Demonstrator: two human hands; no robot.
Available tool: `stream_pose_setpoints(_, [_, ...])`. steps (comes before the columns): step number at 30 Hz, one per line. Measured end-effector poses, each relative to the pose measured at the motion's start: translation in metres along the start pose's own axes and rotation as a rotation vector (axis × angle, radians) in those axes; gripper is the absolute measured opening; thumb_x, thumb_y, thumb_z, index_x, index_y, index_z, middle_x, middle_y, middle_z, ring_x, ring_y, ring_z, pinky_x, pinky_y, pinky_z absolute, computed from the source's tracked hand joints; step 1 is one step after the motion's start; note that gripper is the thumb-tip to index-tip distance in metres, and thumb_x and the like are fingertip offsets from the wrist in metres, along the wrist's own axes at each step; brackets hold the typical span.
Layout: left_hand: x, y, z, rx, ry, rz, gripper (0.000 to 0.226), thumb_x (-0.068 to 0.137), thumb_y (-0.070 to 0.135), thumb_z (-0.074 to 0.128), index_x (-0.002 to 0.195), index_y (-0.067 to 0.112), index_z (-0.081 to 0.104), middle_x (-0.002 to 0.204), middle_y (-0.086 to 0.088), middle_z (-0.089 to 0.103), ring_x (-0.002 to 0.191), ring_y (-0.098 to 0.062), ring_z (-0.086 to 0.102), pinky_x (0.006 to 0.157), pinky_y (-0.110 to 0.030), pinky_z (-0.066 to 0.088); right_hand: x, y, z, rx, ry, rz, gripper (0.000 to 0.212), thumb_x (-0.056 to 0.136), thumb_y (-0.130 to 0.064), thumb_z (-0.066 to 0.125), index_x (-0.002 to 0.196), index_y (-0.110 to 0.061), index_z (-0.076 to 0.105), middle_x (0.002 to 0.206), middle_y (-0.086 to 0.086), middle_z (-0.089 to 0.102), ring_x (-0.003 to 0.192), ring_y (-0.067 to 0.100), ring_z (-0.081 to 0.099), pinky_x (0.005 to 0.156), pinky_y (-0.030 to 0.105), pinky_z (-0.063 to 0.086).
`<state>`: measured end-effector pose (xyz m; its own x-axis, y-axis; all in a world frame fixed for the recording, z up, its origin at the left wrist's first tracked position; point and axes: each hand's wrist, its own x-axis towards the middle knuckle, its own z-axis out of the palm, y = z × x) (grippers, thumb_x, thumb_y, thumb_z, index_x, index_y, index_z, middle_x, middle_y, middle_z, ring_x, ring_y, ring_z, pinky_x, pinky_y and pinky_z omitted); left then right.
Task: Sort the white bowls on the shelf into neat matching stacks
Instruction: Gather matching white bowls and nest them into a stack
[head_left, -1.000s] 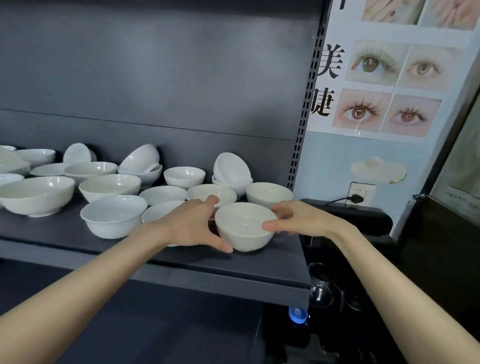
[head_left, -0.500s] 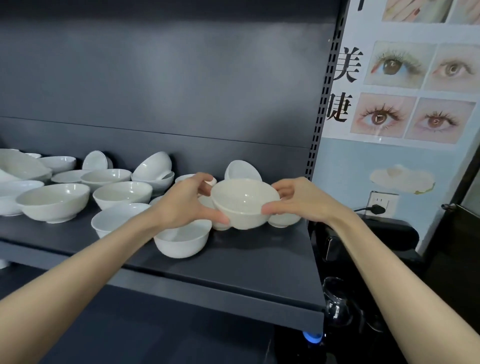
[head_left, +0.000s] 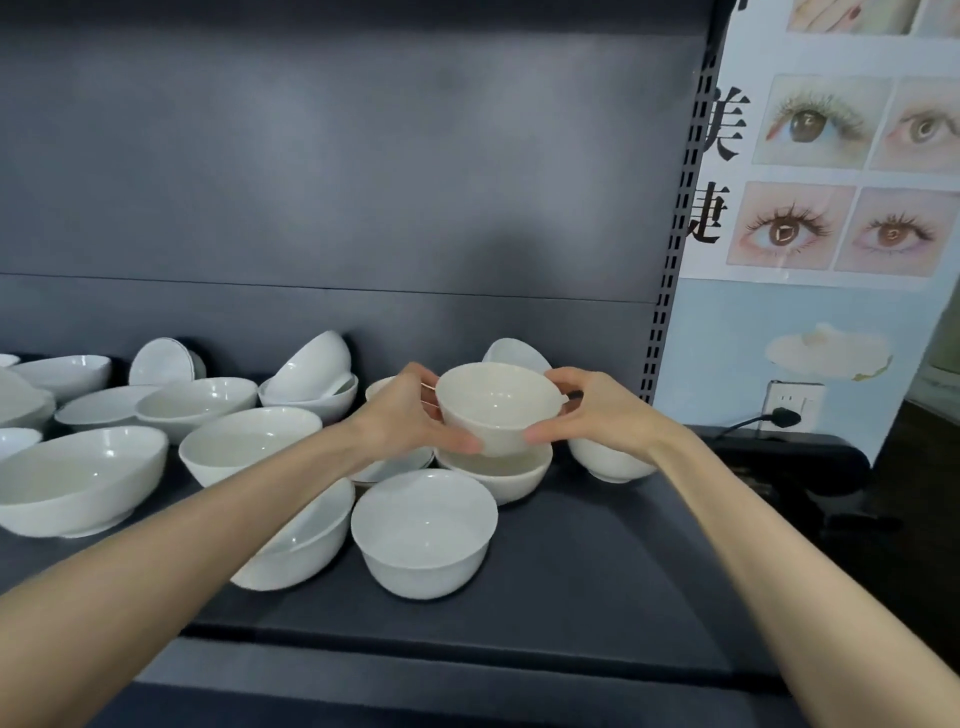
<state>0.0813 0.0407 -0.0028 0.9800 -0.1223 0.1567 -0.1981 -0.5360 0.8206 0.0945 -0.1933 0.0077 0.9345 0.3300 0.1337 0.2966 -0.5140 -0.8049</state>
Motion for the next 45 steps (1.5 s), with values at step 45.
stream_pose_setpoints(45, [0.02,-0.016,-0.017,0.035,-0.216,0.046,0.046,0.059,0.014,0.09,0.096,0.009,0.062,0.091,-0.003,0.069,0.081,-0.014,0.064,0.091,-0.032,0.051,-0.016,0.004,0.01,0.183,-0.035,0.129,0.05,0.077,-0.009,0.077,0.123,-0.016,0.06,0.121,-0.016,0.06,0.107,-0.004,0.059,0.086,0.013,0.05])
